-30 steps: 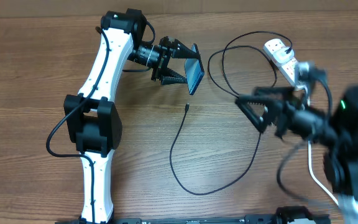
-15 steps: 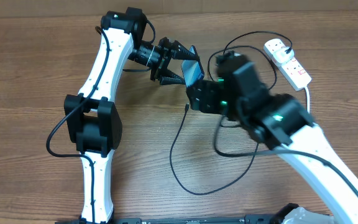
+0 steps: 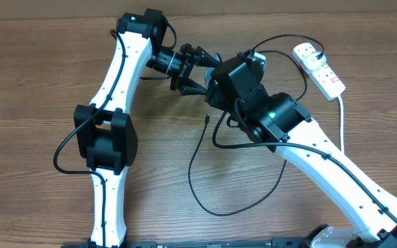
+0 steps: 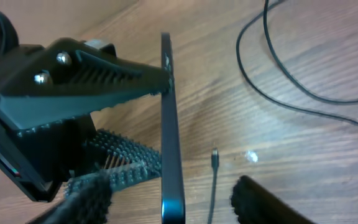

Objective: Plug charger to phone and switch on socket
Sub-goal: 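Move the right gripper toward the cable end beside the phone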

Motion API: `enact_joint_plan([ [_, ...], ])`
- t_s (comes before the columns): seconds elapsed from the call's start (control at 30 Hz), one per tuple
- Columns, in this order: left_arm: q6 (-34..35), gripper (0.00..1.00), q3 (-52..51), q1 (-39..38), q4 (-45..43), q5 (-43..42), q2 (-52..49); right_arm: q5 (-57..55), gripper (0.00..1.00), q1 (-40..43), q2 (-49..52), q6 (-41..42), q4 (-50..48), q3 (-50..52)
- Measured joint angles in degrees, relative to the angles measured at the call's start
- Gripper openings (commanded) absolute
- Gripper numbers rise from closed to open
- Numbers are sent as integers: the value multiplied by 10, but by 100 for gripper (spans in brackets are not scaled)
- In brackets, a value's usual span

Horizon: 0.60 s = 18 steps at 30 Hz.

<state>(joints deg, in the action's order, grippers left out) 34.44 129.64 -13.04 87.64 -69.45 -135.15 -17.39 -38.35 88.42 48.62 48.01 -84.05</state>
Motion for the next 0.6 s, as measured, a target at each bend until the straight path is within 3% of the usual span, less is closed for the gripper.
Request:
enact_joint_plan([
  [0.3, 0, 49, 0, 0, 0, -16, 0, -13, 50, 0, 5, 9, -1, 0],
  [0.6, 0, 50, 0, 0, 0, -17, 0, -14, 36, 0, 8, 8, -12, 0],
])
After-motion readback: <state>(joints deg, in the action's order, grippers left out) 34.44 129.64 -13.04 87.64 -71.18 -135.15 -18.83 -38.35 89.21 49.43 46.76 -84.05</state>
